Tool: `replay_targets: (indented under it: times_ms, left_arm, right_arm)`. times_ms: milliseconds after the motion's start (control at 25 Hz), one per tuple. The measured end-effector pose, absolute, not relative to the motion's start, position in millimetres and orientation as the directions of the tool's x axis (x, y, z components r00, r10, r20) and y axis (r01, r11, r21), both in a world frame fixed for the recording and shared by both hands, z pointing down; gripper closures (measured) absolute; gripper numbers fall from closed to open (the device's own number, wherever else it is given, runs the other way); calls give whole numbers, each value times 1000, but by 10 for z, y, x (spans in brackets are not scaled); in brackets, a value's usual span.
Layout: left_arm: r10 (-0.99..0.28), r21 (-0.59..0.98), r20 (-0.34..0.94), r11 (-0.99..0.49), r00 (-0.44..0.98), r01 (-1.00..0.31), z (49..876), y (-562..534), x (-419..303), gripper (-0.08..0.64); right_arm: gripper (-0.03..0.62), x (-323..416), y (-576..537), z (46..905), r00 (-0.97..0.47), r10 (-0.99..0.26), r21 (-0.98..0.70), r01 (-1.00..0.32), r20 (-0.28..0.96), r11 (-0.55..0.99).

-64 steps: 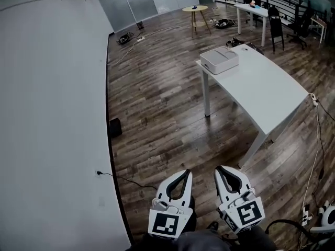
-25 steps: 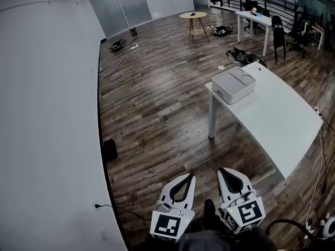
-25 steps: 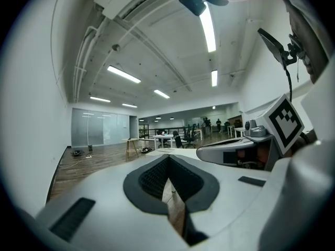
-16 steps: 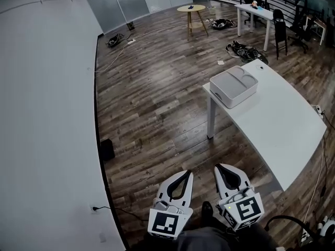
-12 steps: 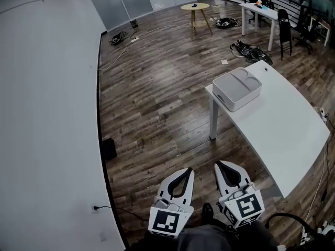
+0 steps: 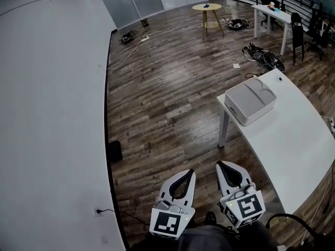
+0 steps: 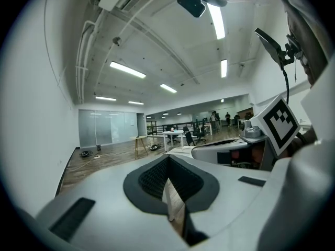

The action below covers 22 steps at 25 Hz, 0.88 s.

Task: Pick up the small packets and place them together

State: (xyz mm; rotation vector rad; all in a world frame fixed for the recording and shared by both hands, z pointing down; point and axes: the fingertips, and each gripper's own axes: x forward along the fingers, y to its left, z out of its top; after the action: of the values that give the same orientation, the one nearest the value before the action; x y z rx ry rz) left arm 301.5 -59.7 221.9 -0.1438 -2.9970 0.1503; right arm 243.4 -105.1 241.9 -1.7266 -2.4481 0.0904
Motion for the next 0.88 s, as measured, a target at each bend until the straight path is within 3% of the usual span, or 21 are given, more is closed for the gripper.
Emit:
replay_targets:
  times_ms: [880]
  left_arm:
    - [-117, -34, 137, 992, -984, -122, 2401, 1279, 1735, 572]
  right_arm:
    - [588, 1323, 726, 2593, -492, 852, -89, 854, 179, 512]
